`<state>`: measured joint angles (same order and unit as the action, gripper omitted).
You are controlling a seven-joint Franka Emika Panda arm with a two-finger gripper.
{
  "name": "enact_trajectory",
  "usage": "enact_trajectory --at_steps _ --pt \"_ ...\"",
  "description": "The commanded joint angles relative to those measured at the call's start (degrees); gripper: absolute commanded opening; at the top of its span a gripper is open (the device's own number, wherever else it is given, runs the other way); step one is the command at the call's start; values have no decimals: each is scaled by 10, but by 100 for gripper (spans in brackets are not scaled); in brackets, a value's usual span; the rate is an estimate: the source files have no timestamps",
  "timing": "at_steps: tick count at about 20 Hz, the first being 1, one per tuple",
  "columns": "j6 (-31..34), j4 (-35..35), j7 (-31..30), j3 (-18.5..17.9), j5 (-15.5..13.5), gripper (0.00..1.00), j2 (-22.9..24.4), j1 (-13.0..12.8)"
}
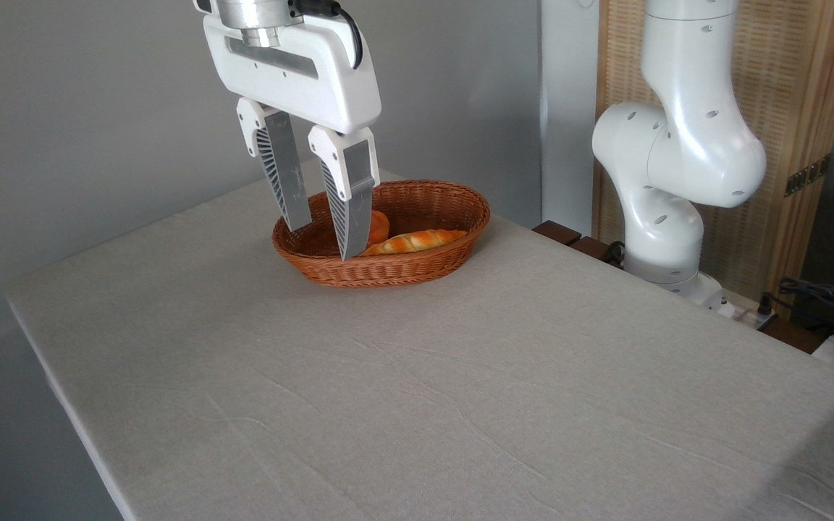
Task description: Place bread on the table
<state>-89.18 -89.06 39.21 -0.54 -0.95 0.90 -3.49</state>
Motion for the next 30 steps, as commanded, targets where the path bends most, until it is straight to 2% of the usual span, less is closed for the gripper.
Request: enact_trajectory --at_steps 1,11,15,19,22,24,25,27,29,30 --pt "0 5 7 -8 1 100 2 -1" --pt "3 4 7 -8 2 100 2 -1" --pt "8 -14 7 -3 2 100 21 -6" --pt "14 -55 7 -3 1 100 52 -42" --pt "4 -91 6 -18 2 100 80 -88" --pt "-12 -131 5 -44 -1 100 111 -135" --pt "-24 -152 5 -66 -2 100 127 -175" --pt "-32 -194 1 -126 -2 100 154 -285" --pt "-32 -229 -1 -196 -2 100 165 -420" --pt "-32 -237 -1 -215 -2 100 164 -467"
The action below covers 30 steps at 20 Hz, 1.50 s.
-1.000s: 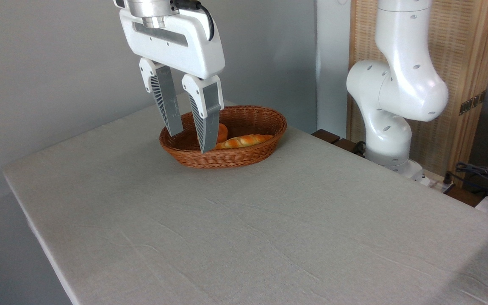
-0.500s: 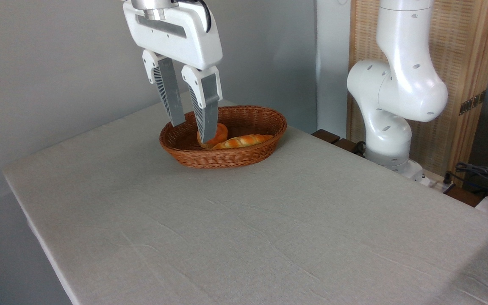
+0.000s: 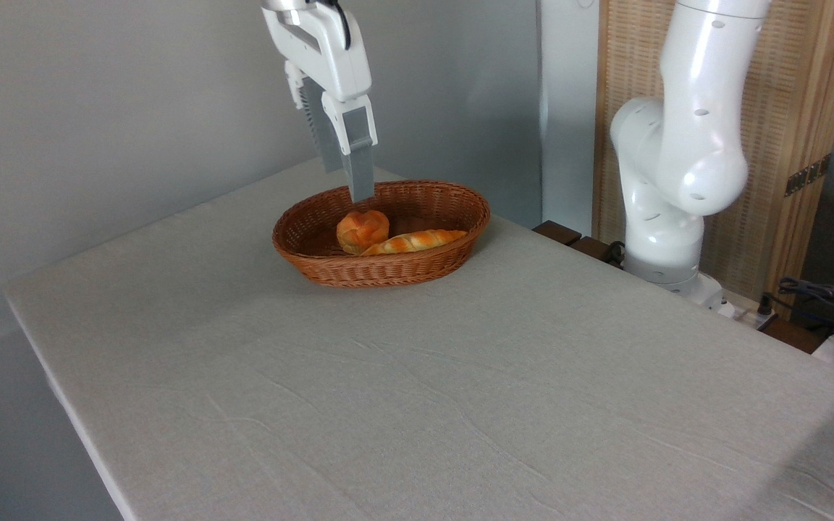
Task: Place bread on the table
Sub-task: 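Close the gripper on the round bread roll inside the basket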
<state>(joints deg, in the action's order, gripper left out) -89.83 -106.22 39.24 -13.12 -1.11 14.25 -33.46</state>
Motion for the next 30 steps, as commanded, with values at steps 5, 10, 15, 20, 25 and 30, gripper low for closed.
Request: enact_trajectory --at_steps 5,10,15,20,25,30 --pt "-75 -124 6 -99 0 100 25 -285" --pt "-194 -181 5 -99 -1 100 26 -325" --pt "-290 -232 6 -99 -7 100 14 -332" --pt "-324 -250 25 -99 -6 100 -11 -341" --pt "-346 -251 28 -99 0 71 -43 -355" --pt "-345 -251 28 -99 1 31 -42 -354"
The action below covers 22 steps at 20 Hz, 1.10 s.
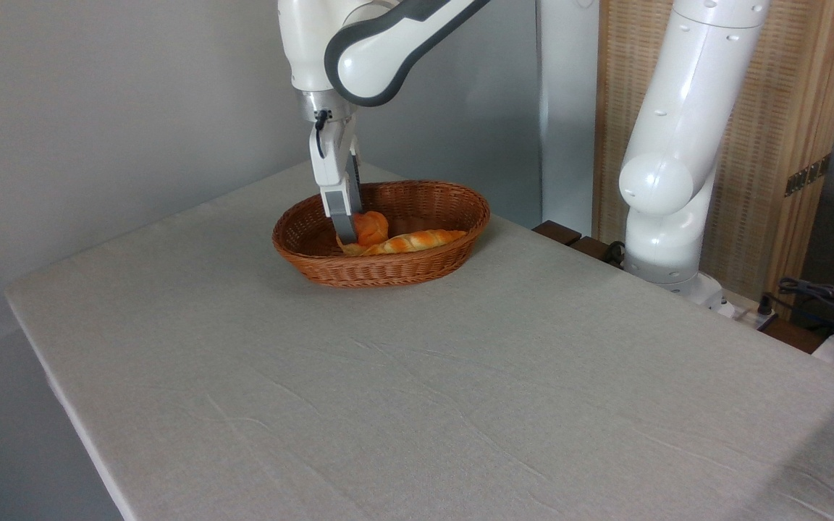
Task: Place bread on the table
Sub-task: 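Close the gripper on the round bread roll inside the basket, then lift the round roll out over the basket rim and lower it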
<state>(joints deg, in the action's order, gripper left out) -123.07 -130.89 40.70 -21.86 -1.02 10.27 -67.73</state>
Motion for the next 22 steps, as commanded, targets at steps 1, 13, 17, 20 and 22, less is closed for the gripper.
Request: enact_trajectory --at_steps 1,13,17,20,22 --pt "-13 -4 13 -12 0 30 -2 -12" --pt "12 39 6 -41 -1 27 36 -3" --pt "60 88 9 -71 -16 27 42 -3" --pt "63 107 9 -85 -19 28 42 -3" --pt "63 120 8 -88 -16 27 40 -2"
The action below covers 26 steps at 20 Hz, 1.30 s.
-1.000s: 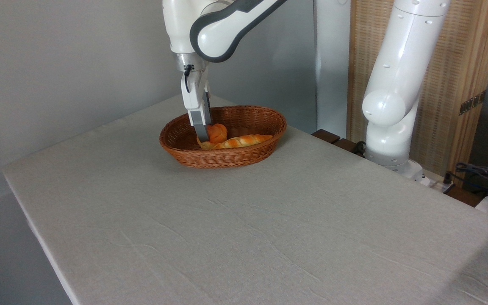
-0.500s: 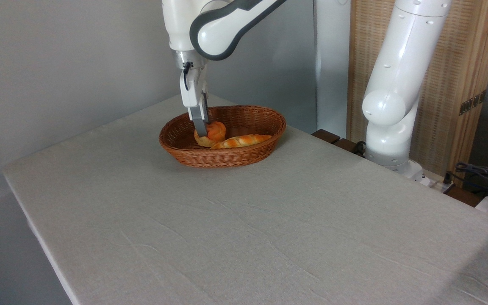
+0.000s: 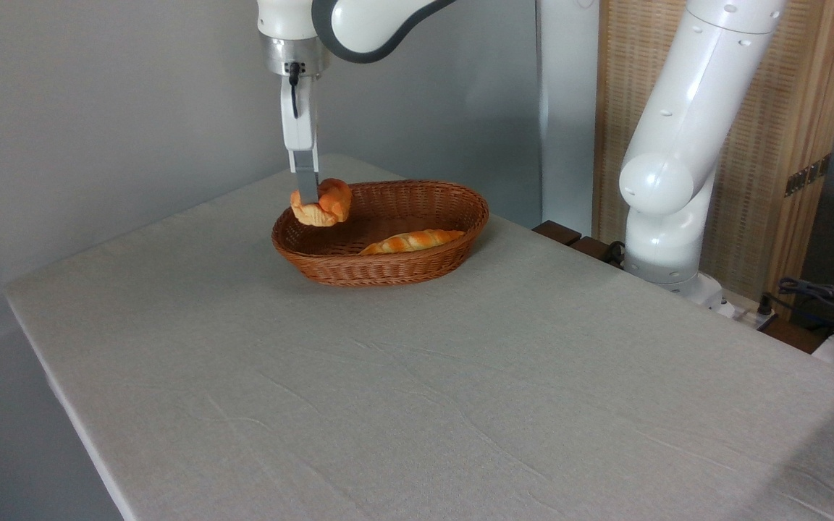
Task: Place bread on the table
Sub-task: 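Lift the round roll out over the basket rim and lower it, then set the roll on the tablecloth and open the gripper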
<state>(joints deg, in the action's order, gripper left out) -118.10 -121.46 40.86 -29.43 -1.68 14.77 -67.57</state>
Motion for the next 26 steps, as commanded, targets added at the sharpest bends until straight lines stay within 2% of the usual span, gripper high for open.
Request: enact_trajectory --at_steps 1,3,6,7,9,11,12,13,14,18,26 --pt "12 31 10 -23 -8 28 -11 -3" --pt "6 48 16 -56 -4 28 -40 4" --pt "2 112 21 -102 -12 28 -133 18" --pt "2 135 25 -106 -13 28 -168 28" --pt "-25 169 26 -106 -32 32 -238 61" --pt "-58 178 26 -106 -47 35 -269 74" --pt "-62 178 26 -101 -47 43 -271 85" --pt "-62 178 26 -100 -46 77 -271 90" --pt "-61 178 27 -99 -43 100 -271 90" --pt "-58 176 57 -87 -42 100 -283 89" --pt "-52 175 50 -87 -42 100 -285 87"
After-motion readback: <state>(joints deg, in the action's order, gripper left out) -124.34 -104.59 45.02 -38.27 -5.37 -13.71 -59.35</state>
